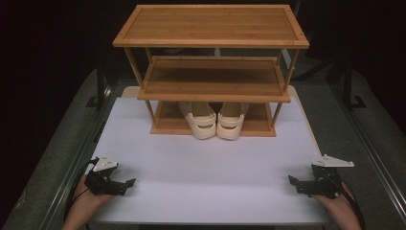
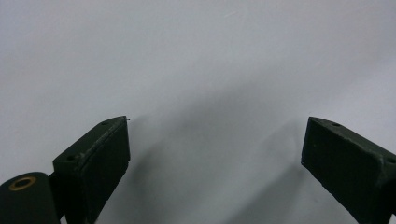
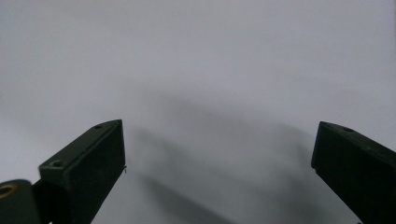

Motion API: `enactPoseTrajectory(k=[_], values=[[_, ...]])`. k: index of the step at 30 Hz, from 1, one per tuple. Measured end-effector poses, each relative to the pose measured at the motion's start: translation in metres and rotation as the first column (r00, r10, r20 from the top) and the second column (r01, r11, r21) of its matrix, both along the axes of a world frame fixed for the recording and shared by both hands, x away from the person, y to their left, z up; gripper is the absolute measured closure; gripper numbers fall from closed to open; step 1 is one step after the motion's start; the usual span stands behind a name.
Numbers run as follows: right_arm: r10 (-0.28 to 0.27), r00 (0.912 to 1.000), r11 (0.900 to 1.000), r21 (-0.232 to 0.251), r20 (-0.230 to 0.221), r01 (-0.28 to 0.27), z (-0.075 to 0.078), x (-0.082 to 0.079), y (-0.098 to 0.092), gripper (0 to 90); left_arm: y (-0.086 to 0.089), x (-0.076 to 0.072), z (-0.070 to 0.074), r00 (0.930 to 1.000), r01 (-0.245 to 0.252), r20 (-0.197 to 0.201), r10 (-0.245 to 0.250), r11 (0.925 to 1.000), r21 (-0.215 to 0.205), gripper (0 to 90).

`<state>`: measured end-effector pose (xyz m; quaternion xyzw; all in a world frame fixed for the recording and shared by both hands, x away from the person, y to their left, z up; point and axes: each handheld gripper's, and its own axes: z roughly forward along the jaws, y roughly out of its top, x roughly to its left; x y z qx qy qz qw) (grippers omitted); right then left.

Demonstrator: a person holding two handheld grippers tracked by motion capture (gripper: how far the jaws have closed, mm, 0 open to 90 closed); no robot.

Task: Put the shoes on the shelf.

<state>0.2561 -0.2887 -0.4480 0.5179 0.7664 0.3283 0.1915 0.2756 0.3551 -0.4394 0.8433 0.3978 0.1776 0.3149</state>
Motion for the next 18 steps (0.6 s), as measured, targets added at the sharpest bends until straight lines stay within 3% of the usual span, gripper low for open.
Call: enactPoseTrajectory(k=[4, 11, 18], values=[[0.015, 0.9998, 0.999, -0.041, -0.015, -0.016, -0.0076, -0.0009, 0.0015, 1.6, 0.0022, -0.0006, -0.0053, 0.9999, -0.014, 0.002, 0.014, 0.9999, -0.006, 5.1], [0.016, 0.9999, 0.999, -0.037, -0.006, -0.016, -0.0092, -0.0023, 0.0012, 1.5, 0.0056, -0.0019, -0.0095, 0.9990, -0.035, 0.027, 0.035, 0.9992, -0.018, 0.0], [0.017, 0.9999, 0.999, -0.042, -0.003, -0.017, -0.0094, -0.0025, 0.0015, 1.5, 0.0073, -0.0001, -0.0106, 0.9994, -0.034, 0.005, 0.034, 0.9989, -0.032, 0.0]])
